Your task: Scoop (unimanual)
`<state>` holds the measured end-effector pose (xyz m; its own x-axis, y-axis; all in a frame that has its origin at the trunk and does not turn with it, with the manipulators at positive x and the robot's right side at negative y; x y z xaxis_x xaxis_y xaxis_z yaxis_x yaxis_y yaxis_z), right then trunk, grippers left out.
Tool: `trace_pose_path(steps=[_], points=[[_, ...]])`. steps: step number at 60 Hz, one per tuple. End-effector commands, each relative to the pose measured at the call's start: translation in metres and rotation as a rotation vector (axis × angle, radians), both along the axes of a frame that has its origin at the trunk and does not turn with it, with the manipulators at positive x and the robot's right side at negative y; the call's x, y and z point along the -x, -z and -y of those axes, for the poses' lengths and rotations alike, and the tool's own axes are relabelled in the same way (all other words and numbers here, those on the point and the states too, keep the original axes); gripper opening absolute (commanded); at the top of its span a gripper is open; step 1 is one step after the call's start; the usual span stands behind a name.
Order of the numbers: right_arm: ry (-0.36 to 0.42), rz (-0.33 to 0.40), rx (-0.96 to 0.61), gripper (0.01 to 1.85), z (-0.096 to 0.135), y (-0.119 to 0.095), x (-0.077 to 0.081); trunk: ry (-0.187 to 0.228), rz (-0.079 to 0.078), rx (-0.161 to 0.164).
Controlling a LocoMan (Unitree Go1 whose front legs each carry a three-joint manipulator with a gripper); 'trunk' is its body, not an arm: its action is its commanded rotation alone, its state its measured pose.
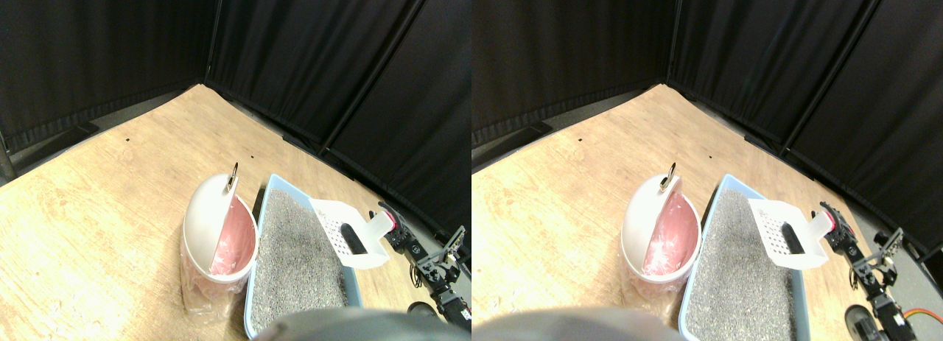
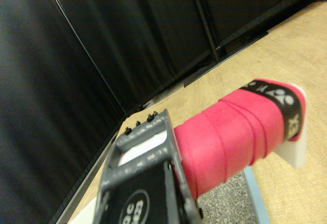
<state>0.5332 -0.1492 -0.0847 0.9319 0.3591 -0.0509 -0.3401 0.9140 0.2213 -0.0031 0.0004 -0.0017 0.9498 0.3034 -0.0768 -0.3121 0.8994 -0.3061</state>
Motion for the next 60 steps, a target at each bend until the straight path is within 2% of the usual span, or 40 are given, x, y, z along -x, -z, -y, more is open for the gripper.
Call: trace_pose_path(steps=[1,10,24,33,46,53,54,60], points=[[-0.059,0.035,-0.009,0.06,-0.008,-0.009,-0.004,-0.036,-0.017,0.012],[-0.101,0.04,0.033,0.06,-0.024,-0.012,-0.009,-0.069,-0.024,0.03],[-0.176,0.007,0.053,0.06,-0.045,-0.016,-0.018,-0.114,-0.032,0.057],[-0.221,-0.002,0.084,0.06,-0.057,-0.018,-0.024,-0.131,-0.038,0.069],[-0.236,-0.039,0.139,0.06,-0.073,-0.019,-0.031,-0.146,-0.046,0.079],[-0.278,-0.015,0.189,0.06,-0.08,-0.02,-0.033,-0.146,-0.046,0.079],[-0.282,-0.008,0.195,0.06,-0.082,-0.02,-0.033,-0.161,-0.046,0.086],[-0.289,0.01,0.22,0.06,-0.089,-0.022,-0.034,-0.166,-0.046,0.089]])
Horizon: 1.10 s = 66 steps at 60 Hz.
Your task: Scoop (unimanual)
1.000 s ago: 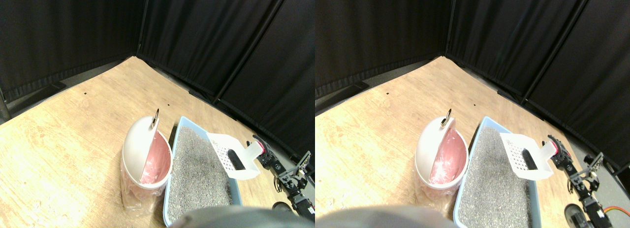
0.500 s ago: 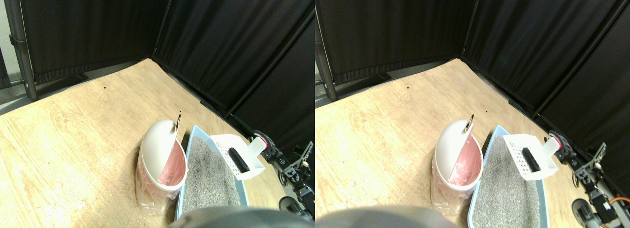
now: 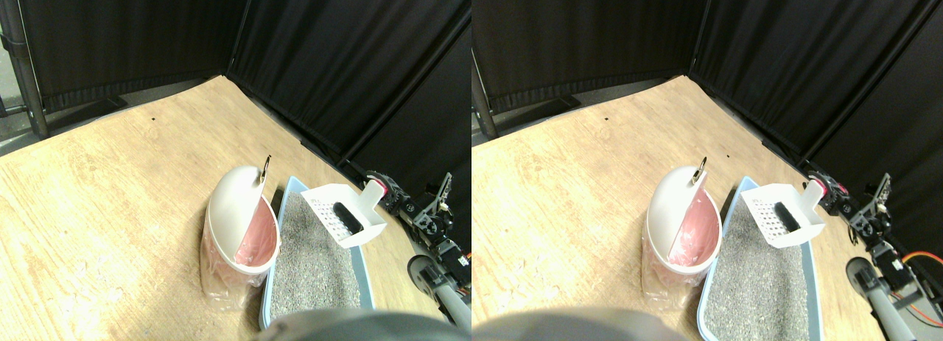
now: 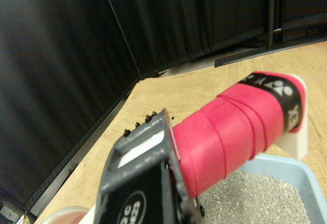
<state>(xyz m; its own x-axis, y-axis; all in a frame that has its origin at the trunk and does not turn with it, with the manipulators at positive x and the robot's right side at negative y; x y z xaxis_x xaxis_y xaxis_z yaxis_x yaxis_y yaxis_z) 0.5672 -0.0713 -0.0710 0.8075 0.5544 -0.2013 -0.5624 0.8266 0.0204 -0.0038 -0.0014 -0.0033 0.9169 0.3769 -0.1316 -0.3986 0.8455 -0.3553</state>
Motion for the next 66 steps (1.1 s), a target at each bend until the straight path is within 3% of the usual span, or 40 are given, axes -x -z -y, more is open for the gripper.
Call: trace_pose_path(steps=[1,16,24,37,44,50,61,66], points=[[-0.04,0.045,-0.032,0.06,-0.012,-0.008,0.0,-0.08,-0.015,0.018],[-0.111,0.125,0.033,0.06,-0.015,-0.01,0.001,-0.085,-0.011,0.028],[-0.103,0.113,0.037,0.06,-0.015,-0.014,0.003,-0.088,-0.008,0.035],[-0.153,0.134,0.085,0.06,-0.023,-0.025,0.011,-0.102,-0.004,0.037],[-0.152,0.144,0.108,0.06,-0.03,-0.027,0.013,-0.111,0.0,0.041],[-0.156,0.198,0.165,0.06,-0.035,-0.025,0.015,-0.12,-0.001,0.046],[-0.14,0.181,0.165,0.06,-0.041,-0.023,0.018,-0.128,0.001,0.051],[-0.13,0.212,0.18,0.06,-0.047,-0.024,0.022,-0.129,0.003,0.052]])
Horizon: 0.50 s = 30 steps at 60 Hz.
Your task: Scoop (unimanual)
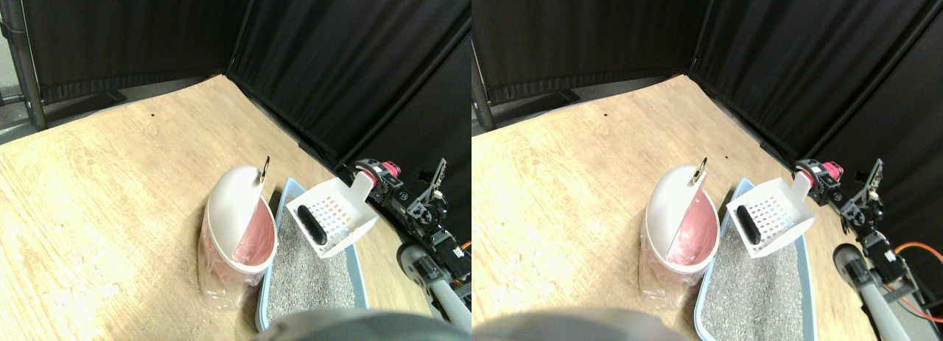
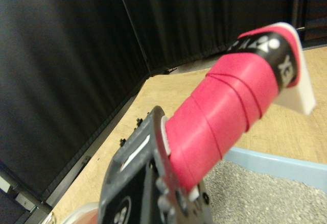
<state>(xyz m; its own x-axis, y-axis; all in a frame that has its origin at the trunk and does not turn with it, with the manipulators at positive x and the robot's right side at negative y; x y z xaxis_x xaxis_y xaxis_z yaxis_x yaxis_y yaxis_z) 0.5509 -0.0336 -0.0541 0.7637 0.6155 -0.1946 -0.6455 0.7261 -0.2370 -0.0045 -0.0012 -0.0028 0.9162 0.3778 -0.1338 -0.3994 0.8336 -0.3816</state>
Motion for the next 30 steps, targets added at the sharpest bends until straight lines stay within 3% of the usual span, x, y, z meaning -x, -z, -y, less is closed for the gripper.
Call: trace_pose_path(steps=[1,14,20,30], points=[[-0.008,0.05,-0.026,0.06,-0.01,-0.007,0.006,-0.124,-0.007,0.026],[-0.014,0.123,0.008,0.06,-0.021,-0.004,0.011,-0.128,-0.001,0.032],[-0.009,0.18,0.054,0.32,-0.027,-0.001,0.017,-0.128,0.0,0.034],[0.022,0.176,0.104,0.31,-0.033,0.0,0.021,-0.128,0.002,0.039]])
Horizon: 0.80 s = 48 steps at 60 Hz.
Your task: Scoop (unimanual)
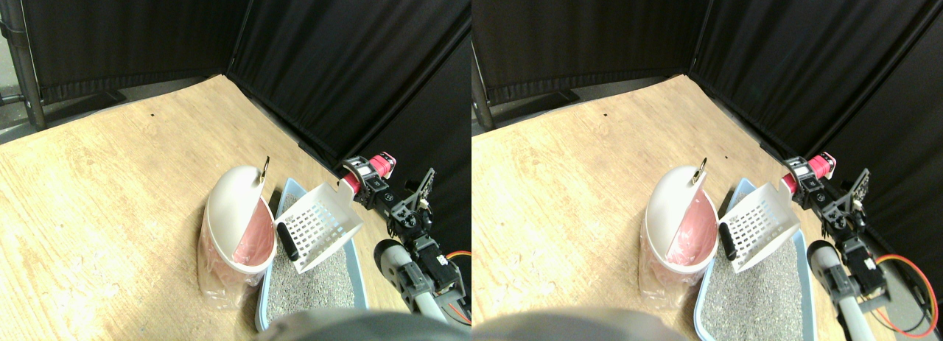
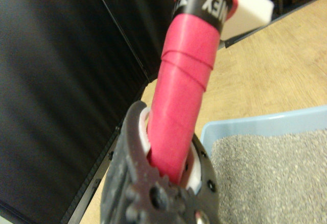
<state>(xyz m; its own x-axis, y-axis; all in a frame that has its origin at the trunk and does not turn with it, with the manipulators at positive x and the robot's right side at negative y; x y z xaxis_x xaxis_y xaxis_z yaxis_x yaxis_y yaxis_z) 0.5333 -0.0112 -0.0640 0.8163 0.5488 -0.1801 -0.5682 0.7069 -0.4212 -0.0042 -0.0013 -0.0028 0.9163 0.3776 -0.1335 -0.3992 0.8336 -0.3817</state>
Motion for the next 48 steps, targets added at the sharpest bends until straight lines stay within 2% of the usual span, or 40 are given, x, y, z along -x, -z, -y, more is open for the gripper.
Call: trace_pose_path(steps=[1,4,14,24,33,34,48], points=[[-0.031,0.051,-0.031,0.27,-0.012,-0.01,0.004,-0.129,0.002,0.04],[-0.03,0.058,-0.014,0.23,-0.013,-0.01,0.004,-0.13,0.002,0.042],[-0.049,0.049,0.016,0.33,-0.019,-0.008,0.005,-0.128,0.006,0.038],[-0.046,0.048,0.013,0.32,-0.019,-0.009,0.003,-0.123,0.004,0.04],[-0.035,0.047,0.009,0.29,-0.016,-0.01,0.002,-0.101,0.008,0.028],[-0.026,0.041,-0.012,0.13,-0.014,-0.01,0.002,-0.097,0.007,0.026],[0.001,0.006,-0.149,0.06,0.002,-0.01,-0.001,-0.059,0.015,-0.002]])
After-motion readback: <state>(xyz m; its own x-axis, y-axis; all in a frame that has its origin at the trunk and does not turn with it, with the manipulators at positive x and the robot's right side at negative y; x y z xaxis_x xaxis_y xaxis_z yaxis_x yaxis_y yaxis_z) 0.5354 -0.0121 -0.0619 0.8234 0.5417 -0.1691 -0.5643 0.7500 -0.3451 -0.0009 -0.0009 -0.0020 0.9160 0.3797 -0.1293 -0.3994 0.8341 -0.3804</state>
